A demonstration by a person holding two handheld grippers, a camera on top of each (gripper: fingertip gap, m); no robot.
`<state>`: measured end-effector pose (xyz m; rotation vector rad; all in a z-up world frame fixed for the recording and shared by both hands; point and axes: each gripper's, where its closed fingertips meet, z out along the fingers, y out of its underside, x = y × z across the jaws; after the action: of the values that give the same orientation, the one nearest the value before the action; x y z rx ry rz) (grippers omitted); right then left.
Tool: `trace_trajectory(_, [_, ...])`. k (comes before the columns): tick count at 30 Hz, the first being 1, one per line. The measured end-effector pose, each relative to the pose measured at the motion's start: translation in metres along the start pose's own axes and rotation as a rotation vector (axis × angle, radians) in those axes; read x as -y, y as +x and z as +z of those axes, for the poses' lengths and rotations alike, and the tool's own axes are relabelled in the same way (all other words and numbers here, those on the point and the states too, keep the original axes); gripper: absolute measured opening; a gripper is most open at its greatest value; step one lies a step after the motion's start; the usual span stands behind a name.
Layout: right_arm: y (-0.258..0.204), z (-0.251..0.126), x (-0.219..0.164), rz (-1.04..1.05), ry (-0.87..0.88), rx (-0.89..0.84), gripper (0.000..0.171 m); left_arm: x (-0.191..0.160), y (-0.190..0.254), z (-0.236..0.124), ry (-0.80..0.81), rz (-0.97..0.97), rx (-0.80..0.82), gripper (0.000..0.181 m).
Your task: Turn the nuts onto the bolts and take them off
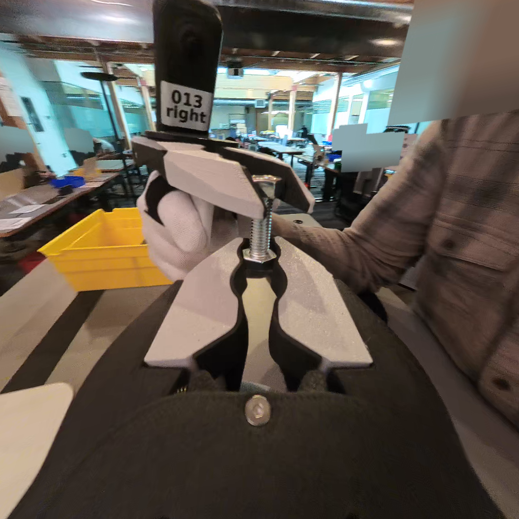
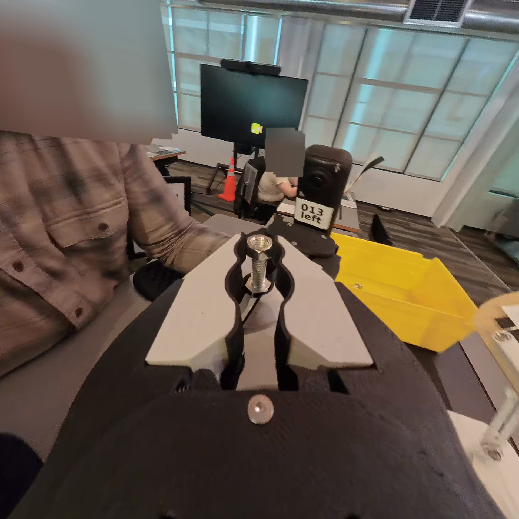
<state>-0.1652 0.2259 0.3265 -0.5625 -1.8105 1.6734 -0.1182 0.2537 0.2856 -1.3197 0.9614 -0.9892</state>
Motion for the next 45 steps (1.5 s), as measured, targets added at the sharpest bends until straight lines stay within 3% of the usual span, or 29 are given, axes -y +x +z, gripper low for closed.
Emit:
trace_trajectory(7, [-0.017,0.01,0.004,-0.013,0.043,0.1,0.016,0.003,0.019,-0.005,0.034,-0.027,-0.132,0.014])
trace_trajectory(12, [0.0,0.003,-0.003,-0.05,-0.057,-0.039,0.016,-0.001,-0.001,-0.006,-0.011,0.005,-0.002,0.014])
trace_trajectory(14, [-0.003,0.003,-0.005,-0.056,-0.066,-0.023,0.016,-0.004,0.003,-0.005,-0.022,0.002,-0.028,0.014])
trace_trajectory(28, [-0.083,0.023,-0.003,-0.017,-0.026,0.451,0.017,-0.014,0.093,0.003,-0.024,-0.085,-0.576,0.014])
trace_trajectory(37, [-0.04,0.016,-0.009,-0.052,-0.111,0.172,0.016,-0.012,0.049,-0.003,-0.015,-0.05,-0.323,0.014])
trace_trajectory(41, [-0.045,0.016,-0.011,-0.042,-0.102,0.212,0.016,-0.015,0.054,-0.001,-0.023,-0.065,-0.36,0.014])
trace_trajectory(45, [-0.07,0.017,-0.004,-0.05,-0.074,0.345,0.017,-0.02,0.079,-0.001,-0.037,-0.091,-0.515,0.014])
